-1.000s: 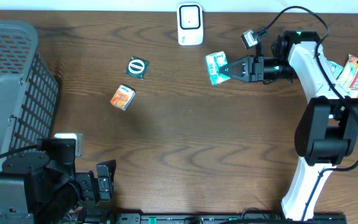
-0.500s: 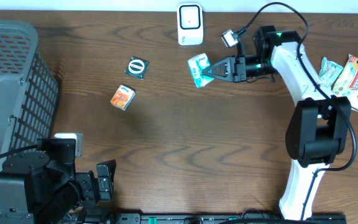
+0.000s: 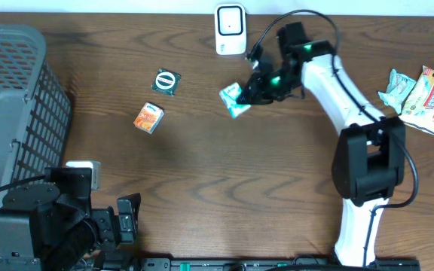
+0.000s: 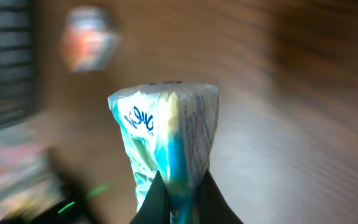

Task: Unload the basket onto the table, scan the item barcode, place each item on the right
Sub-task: 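Hold the teal Kleenex pack up in front of the scanner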

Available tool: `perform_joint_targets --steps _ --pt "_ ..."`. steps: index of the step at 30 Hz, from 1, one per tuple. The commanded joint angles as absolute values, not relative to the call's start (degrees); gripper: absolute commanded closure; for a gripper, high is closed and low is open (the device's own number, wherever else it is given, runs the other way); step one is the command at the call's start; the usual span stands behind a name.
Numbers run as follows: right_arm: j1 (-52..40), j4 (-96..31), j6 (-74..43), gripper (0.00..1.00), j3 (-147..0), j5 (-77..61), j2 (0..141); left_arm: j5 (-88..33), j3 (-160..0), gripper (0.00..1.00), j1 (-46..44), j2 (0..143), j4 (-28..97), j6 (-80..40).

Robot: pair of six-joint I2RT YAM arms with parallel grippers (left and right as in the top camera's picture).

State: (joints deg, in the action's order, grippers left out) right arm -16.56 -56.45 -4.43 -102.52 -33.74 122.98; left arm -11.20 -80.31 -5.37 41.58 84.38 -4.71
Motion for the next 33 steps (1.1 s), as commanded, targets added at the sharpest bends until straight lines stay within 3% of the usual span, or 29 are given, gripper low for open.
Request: perform_joint_targets --steps 1,10,27,33 --pt "-18.7 -53.8 -9.6 0.99 -102.8 -8.2 123.1 -10.6 -80.5 0.02 -5.4 41.7 84.4 -5.0" --pt "-26.5 -42.6 2.4 0.99 -103.7 19.0 123.1 -10.7 -80.5 0.02 -5.4 41.7 84.4 -5.0" --pt "-23.2 -28.7 5.4 0.99 -116.8 11.2 124.6 -10.6 -80.5 0.02 -5.4 41.7 84.4 -5.0" --pt "-23.1 -17.7 20.8 0.99 -118.6 11.6 128.8 -10.7 -80.5 0.02 -5.4 41.7 84.4 -5.0"
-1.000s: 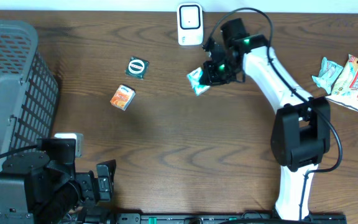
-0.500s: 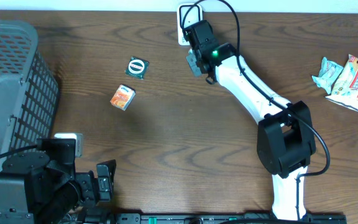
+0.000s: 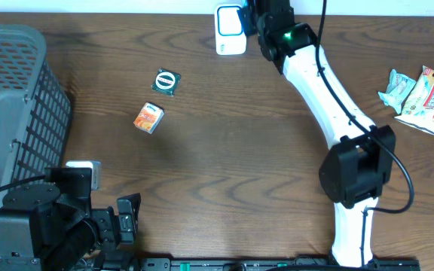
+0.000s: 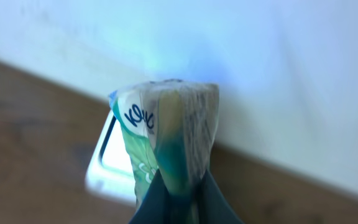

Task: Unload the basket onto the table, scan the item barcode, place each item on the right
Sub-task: 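Hold the teal Kleenex pack up in front of the scanner, then carry the teal Kleenex pack right and drop it at the table edge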

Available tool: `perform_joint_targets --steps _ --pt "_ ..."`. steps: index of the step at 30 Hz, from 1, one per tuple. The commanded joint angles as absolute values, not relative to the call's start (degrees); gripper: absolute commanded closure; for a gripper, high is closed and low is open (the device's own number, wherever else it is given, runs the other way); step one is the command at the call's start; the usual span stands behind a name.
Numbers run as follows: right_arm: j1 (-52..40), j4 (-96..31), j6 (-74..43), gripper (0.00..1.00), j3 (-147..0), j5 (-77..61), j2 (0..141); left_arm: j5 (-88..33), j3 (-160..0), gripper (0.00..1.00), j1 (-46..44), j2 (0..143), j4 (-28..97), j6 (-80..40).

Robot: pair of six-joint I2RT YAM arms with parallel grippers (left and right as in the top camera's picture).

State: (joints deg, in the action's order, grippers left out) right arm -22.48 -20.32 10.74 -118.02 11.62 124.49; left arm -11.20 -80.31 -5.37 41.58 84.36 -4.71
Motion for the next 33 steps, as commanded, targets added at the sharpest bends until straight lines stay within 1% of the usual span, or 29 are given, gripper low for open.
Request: perform_joint_targets --steps 1,6,9,15,33 --pt "-23.3 -15.4 23.4 0.99 -118.6 12.5 129.8 -10.7 -80.5 0.02 -5.4 41.7 84.4 -5.0" --pt "-24.3 -7.4 33.9 0.99 -118.6 13.5 134.8 -10.7 -80.5 0.02 -5.4 41.7 84.4 -5.0" --pt "-24.9 -4.8 35.7 0.99 -118.6 16.8 136.9 -10.7 -80.5 0.02 -5.4 41.7 84.4 -5.0" --pt "-24.9 -7.0 40.2 0.99 -118.6 17.7 139.6 -10.7 -80.5 0.02 -5.4 41.7 84.4 -5.0" --pt "-24.9 -11.2 39.8 0.99 -118.5 17.3 139.9 -10.7 -80.5 0.02 -5.4 41.7 84.4 -5.0"
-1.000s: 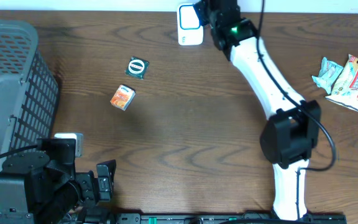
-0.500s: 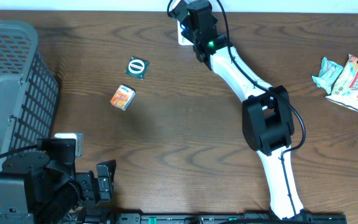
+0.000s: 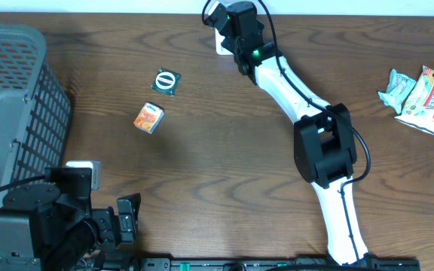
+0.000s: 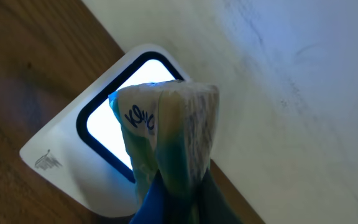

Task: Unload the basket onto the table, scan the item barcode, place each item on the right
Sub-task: 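Carry the teal Kleenex pack right and drop it at the table edge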

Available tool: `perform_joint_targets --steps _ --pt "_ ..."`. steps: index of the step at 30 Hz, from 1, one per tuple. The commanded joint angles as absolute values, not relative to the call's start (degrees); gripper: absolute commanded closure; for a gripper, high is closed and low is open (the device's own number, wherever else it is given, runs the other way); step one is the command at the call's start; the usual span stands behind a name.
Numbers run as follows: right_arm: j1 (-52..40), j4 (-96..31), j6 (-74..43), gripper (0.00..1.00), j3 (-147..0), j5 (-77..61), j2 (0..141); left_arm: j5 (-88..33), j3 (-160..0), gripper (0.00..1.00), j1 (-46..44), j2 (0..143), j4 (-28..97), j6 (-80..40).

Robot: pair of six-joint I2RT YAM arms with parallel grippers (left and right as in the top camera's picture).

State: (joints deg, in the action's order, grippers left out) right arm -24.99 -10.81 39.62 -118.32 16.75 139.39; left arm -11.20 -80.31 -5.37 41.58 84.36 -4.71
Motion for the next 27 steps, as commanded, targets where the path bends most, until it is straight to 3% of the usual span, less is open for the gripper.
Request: perform_joint_targets --steps 1,14,20,24,27 --pt "-24.9 -11.2 38.7 0.99 -118.6 18.2 139.9 -10.7 -80.5 0.03 -5.4 41.7 84.4 -5.0" --pt "-18.8 -19.2 17.6 0.99 -118.8 29.6 131.8 -10.7 -80.5 0.02 -5.4 41.7 84.4 -5.0" --pt "-10.9 -32.6 9.7 0.99 -118.8 43.7 128.4 -10.7 -80.5 0.02 -5.4 41.7 84.4 -5.0" --pt "-5.1 -43.5 7.3 0.99 -118.8 45.6 128.6 -10.7 -80.5 0.03 -5.4 41.7 84.4 -5.0" --pt "-0.4 -49.8 -1.1 0.99 -118.8 45.5 128.6 -10.6 -80.5 0.02 -5.4 41.7 84.4 -5.0"
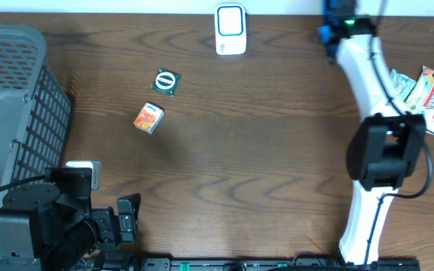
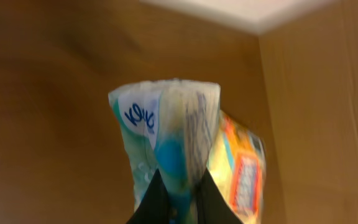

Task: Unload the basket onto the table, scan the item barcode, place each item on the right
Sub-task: 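Carry the teal Kleenex pack right and drop it at the table edge, then move the right gripper left over the orange Kleenex pack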

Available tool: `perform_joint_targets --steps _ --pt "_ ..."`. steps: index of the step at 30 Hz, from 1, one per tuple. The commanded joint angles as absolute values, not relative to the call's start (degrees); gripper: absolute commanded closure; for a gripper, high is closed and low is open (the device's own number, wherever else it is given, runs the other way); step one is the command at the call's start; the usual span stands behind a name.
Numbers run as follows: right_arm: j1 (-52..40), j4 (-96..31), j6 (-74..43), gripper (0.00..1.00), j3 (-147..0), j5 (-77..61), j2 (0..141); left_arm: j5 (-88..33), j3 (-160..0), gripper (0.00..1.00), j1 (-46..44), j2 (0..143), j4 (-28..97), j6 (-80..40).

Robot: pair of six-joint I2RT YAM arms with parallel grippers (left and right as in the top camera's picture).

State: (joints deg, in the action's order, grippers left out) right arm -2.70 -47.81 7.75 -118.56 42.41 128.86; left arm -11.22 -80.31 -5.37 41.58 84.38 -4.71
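Observation:
My right gripper (image 2: 176, 190) is shut on a teal and white packet (image 2: 166, 124), which stands upright out of the fingers. In the overhead view that gripper (image 1: 327, 30) is at the table's back edge, right of centre, with a bit of the blue packet (image 1: 322, 35) showing under it. The white scanner (image 1: 230, 28) stands at the back middle, well to the left of it. In the right wrist view an orange and yellow snack bag (image 2: 244, 165) lies on the wood behind the packet. My left gripper (image 1: 126, 217) rests at the front left; its state does not show.
A grey mesh basket (image 1: 13, 113) fills the left side. A green round packet (image 1: 166, 81) and an orange packet (image 1: 148, 118) lie left of centre. A pale green packet (image 1: 396, 86) and an orange snack bag (image 1: 430, 94) lie at the right edge.
My right gripper, still holding the teal packet, was in front of the scanner's window and is now far to the right at the back edge, near the snack bags.
At first my right gripper held the teal packet over the table below the scanner. Then it was up at the scanner, then it held the packet right against the lit window. Now the packet is away to the right, still gripped. The left arm has not moved.

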Motion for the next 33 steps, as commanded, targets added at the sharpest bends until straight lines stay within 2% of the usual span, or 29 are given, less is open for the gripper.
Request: perform_joint_targets --steps 1,4,14,15,16,17,18,19,20,25,33 --pt "1.3 -51.6 -4.4 0.99 -118.8 45.5 128.6 -10.7 -80.5 0.02 -5.4 41.7 84.4 -5.0" --pt "5.5 -55.1 -9.9 0.99 -118.8 43.4 128.6 -10.6 -80.5 0.02 -5.4 41.7 84.4 -5.0" --pt "14.8 -59.5 -13.0 0.98 -118.8 36.4 128.6 -10.6 -80.5 0.02 -5.4 41.7 84.4 -5.0" --pt "15.4 -60.0 -14.0 0.92 -118.8 36.3 128.6 -10.7 -80.5 0.02 -5.4 41.7 84.4 -5.0" --pt "15.9 -60.3 -14.7 0.77 -118.8 35.8 128.6 -10.6 -80.5 0.02 -5.4 41.7 84.4 -5.0" --pt "16.3 -60.2 -14.8 0.42 -118.7 34.5 128.6 -10.7 -80.5 0.02 -5.4 41.7 84.4 -5.0" --pt "16.7 -60.2 -14.8 0.21 -118.7 32.8 128.6 -10.6 -80.5 0.02 -5.4 41.7 84.4 -5.0" --pt "17.0 -60.2 -14.8 0.08 -118.7 31.1 128.6 -10.6 -80.5 0.02 -5.4 41.7 84.4 -5.0" --pt "17.3 -60.2 -14.8 0.01 -118.7 29.4 128.6 -10.7 -80.5 0.03 -5.4 41.7 84.4 -5.0" --pt "17.8 -60.0 -14.0 0.01 -118.7 17.1 128.6 -10.7 -80.5 0.02 -5.4 41.7 84.4 -5.0" --pt "16.4 -60.0 -7.3 0.01 -118.7 -18.9 128.6 -10.7 -80.5 0.02 -5.4 41.7 84.4 -5.0"
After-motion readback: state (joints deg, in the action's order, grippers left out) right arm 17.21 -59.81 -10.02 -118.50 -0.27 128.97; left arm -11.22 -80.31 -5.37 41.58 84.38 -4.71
